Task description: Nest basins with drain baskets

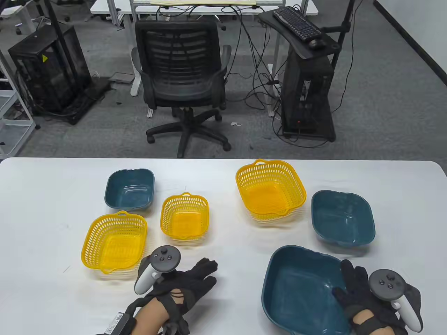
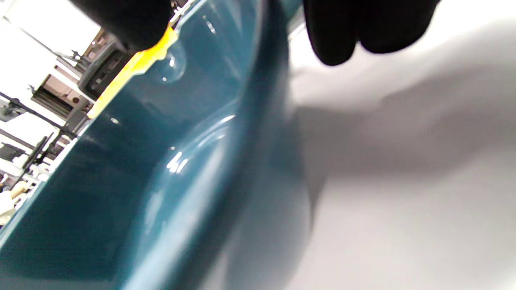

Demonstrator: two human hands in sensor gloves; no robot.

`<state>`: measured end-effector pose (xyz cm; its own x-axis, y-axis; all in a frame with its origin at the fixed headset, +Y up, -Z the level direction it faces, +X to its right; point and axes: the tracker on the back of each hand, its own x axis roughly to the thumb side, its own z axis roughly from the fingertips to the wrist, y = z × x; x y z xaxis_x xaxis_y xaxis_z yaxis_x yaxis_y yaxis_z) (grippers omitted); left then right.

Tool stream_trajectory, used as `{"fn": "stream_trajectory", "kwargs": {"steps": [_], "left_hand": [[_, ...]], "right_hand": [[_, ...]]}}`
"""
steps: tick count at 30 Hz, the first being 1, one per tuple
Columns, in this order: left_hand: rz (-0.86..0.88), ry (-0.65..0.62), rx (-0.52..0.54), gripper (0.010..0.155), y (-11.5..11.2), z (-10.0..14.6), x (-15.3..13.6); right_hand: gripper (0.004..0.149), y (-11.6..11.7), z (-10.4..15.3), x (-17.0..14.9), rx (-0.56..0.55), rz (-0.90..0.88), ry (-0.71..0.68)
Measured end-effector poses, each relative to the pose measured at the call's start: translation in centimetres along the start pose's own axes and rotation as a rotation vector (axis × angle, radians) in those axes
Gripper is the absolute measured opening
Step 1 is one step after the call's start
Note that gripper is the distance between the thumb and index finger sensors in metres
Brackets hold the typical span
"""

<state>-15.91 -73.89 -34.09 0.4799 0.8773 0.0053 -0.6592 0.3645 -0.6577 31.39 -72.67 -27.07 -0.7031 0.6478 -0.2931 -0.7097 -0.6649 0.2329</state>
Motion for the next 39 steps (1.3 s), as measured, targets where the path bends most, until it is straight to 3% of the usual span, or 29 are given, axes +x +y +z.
{"fn": "stream_trajectory", "kwargs": {"steps": [11,17,29,35,39], "left_hand": [[-0.013,-0.085,0.048,0.07,0.3,0.9,1.9],[-0.012,-0.065,0.032,0.07,0.1,0.7,1.5],[0.0,-0.053,0.047,0.07,0.7,0.8,1.4],[0.015,-0.086,0.076,0.07,1.5,1.4,2.1],[0.046,-0.121,0.145,0.071,2.6,2.5,2.5]], "right_hand": [[0.071,0.4,-0.2,-0.1,0.025,0.025,0.038],[0.069,0.6,-0.9,0.2,-0.073,0.039,0.026],[0.059,0.5,-1.3,0.7,-0.158,0.003,-0.03],[0.057,-0.5,-1.7,5.3,-0.189,-0.042,-0.161],[0.057,1.4,-3.4,9.9,-0.116,-0.044,-0.265]]}}
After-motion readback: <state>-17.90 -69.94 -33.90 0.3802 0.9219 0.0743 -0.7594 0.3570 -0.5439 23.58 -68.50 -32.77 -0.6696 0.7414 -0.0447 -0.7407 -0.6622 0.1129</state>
